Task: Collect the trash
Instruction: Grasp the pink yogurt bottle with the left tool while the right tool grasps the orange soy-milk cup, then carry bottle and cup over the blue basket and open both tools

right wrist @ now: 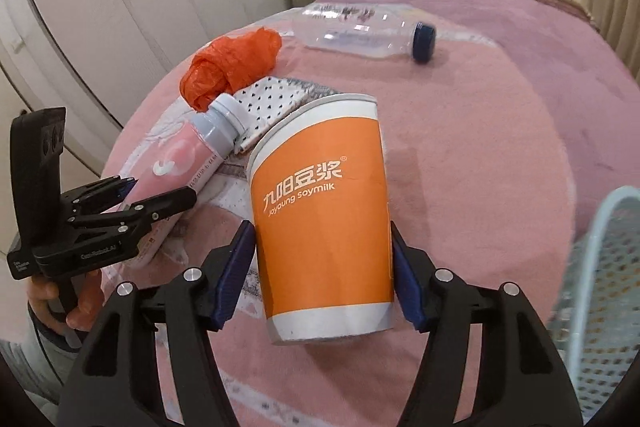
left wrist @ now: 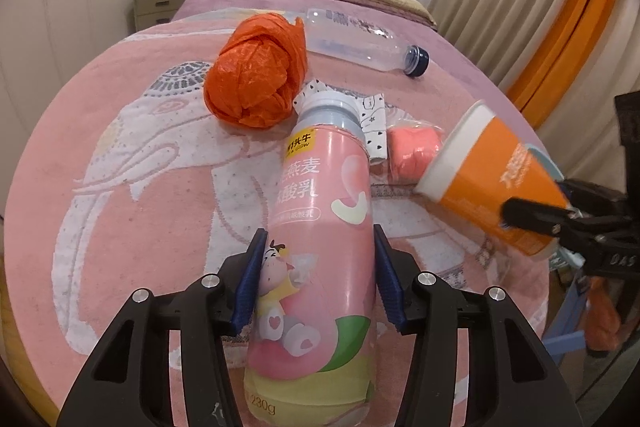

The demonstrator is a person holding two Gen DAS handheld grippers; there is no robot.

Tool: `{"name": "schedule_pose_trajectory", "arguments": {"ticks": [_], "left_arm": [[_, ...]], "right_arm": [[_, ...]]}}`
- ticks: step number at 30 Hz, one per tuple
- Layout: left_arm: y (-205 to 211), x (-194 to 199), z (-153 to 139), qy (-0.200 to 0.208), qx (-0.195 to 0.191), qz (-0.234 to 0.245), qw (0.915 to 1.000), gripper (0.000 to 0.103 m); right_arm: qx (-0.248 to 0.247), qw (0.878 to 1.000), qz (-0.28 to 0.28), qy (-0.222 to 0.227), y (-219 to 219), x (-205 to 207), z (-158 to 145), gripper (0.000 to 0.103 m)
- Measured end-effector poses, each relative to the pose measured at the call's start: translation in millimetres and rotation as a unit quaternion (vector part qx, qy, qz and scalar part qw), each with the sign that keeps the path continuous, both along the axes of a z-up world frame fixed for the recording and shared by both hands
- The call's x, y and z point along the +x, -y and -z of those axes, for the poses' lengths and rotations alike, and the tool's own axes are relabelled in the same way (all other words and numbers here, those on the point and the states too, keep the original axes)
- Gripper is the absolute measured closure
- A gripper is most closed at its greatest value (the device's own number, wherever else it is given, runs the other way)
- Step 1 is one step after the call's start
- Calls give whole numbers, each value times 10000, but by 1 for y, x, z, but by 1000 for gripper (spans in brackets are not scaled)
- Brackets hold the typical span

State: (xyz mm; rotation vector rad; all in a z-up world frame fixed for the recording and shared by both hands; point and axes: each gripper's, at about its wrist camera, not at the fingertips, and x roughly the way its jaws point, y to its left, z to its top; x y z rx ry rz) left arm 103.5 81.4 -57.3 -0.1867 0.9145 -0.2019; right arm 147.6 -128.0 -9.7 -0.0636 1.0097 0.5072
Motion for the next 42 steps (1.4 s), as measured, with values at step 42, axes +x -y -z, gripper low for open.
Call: {"name": "schedule_pose_trajectory", "arguments": {"ticks": [42], "left_arm": [[263, 47, -90, 1209, -773, 2292, 9627, 56]], "right_arm": [[86, 8953, 4244, 1348, 280, -69, -49, 42]]}}
